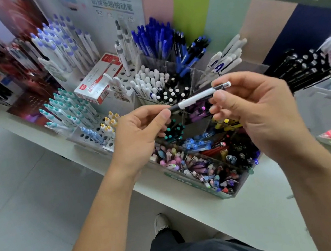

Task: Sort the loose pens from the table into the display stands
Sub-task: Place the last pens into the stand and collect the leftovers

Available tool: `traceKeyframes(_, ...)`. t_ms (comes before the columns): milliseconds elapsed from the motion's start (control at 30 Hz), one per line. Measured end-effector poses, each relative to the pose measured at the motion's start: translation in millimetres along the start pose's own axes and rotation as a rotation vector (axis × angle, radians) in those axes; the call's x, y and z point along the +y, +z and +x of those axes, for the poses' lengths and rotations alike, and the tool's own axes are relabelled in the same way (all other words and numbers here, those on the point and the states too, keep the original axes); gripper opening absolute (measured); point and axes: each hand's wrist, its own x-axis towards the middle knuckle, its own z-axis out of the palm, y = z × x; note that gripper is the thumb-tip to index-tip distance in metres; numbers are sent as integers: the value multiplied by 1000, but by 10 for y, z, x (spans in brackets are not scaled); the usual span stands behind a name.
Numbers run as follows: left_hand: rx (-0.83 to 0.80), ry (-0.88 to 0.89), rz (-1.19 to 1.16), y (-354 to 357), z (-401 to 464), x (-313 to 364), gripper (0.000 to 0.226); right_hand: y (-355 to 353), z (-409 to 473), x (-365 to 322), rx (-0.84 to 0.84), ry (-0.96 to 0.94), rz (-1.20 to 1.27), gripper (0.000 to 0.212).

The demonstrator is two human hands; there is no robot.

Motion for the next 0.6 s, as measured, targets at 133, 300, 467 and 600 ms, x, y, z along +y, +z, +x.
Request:
traceKeyframes(133,141,-28,69,26,80,-54,22,42,186,-108,137,-286,-273,12)
traceKeyframes(300,163,-11,313,33,150,-190,40,252,573,6,128,-350,-797,11)
traceKeyframes(467,108,-27,397,46,203,-214,50,476,843,171,12,-219,-1198,24)
traceKeyframes(600,93,-27,329,33,231,-212,44,646,954,182,39,-105,-1232,26)
